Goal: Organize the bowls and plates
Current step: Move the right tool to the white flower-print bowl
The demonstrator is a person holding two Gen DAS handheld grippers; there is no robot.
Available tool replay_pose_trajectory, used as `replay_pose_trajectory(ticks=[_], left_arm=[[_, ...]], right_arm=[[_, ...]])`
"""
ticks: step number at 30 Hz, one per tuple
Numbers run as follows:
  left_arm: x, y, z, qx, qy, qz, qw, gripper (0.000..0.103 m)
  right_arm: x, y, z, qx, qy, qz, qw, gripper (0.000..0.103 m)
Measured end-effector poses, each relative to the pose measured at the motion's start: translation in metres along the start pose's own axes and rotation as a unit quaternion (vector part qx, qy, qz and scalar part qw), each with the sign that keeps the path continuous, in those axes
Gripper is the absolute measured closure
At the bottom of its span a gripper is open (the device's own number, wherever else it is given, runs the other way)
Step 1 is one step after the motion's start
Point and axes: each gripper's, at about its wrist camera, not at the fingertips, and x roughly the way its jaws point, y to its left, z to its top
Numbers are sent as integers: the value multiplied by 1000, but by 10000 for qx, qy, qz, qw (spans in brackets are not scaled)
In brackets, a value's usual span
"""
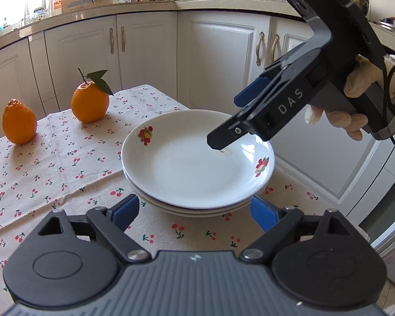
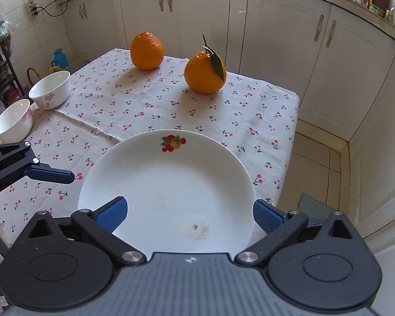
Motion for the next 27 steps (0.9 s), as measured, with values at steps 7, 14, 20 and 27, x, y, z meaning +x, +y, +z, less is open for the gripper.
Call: replay_pose_trajectory(ticks=[7, 14, 20, 27], left_arm=[[-33, 6, -8, -17, -283, 187, 9994, 11], [-79, 23, -34, -83, -491, 467, 9977, 11], [-123, 37, -56, -205, -587, 717, 9955, 11], [-173, 54, -87, -231, -712, 1141, 9906, 11]], right_arm=[[-16, 43, -1, -101, -263, -170, 9995, 0], [-29, 96, -5, -44, -653, -292, 9974, 0], [-30, 140, -5, -245, -774, -257, 9964, 0], [-33, 191, -2, -363, -1082, -211, 9932, 0]])
